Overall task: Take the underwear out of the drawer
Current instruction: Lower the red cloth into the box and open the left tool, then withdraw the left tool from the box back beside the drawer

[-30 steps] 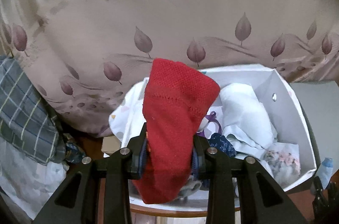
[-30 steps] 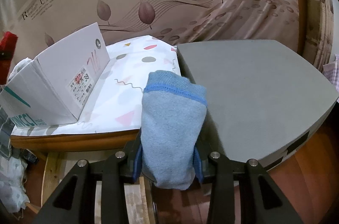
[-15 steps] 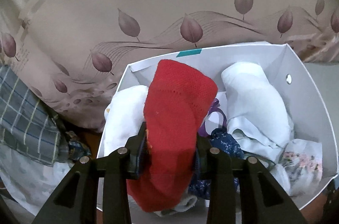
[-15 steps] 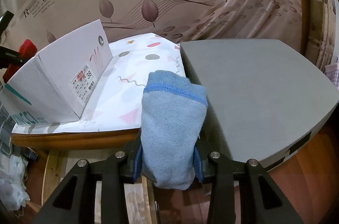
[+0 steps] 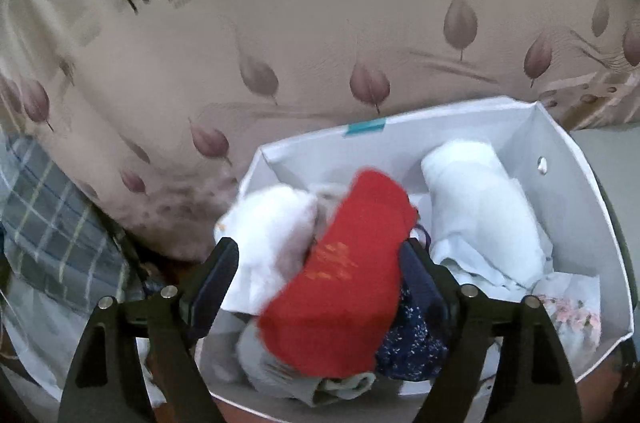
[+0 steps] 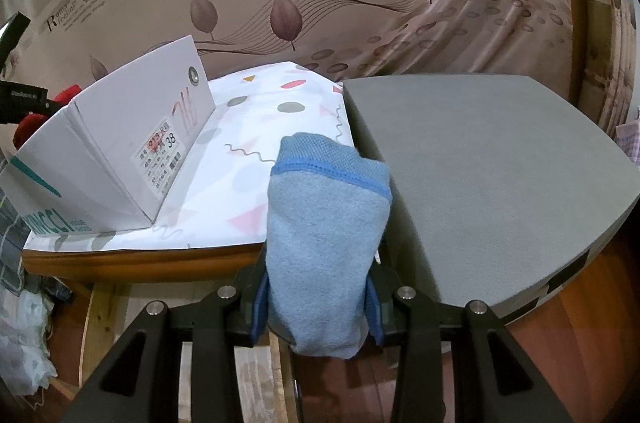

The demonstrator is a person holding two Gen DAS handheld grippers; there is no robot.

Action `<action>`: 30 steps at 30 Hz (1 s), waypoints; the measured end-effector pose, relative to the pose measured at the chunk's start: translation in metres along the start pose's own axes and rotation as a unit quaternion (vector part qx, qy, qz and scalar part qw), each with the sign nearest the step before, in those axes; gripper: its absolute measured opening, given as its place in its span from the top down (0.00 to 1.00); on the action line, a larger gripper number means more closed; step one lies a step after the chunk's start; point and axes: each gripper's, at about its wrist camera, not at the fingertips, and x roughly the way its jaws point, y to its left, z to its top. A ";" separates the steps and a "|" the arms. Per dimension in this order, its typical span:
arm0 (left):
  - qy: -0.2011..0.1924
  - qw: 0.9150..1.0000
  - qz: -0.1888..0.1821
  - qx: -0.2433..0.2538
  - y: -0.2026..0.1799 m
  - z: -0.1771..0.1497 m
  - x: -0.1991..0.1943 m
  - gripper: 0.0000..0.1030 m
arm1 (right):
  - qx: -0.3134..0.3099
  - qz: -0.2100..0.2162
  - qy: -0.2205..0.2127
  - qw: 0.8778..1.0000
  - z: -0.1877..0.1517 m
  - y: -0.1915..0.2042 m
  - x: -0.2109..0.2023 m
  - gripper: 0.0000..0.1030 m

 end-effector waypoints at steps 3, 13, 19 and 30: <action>-0.023 1.000 0.000 -0.003 0.004 0.003 -0.019 0.17 | -0.002 0.001 0.001 1.000 -0.001 0.001 0.000 0.63; -0.089 0.995 0.019 -0.051 0.028 -0.040 -0.088 0.14 | -0.014 -0.002 -0.001 1.000 -0.002 0.004 -0.002 0.63; -0.105 0.989 0.082 -0.067 0.039 -0.109 -0.105 0.13 | -0.026 -0.006 -0.002 1.000 -0.003 0.008 -0.002 0.63; -0.030 0.984 0.116 -0.129 0.053 -0.231 -0.038 0.13 | -0.030 0.008 -0.001 1.000 -0.009 0.011 -0.004 0.63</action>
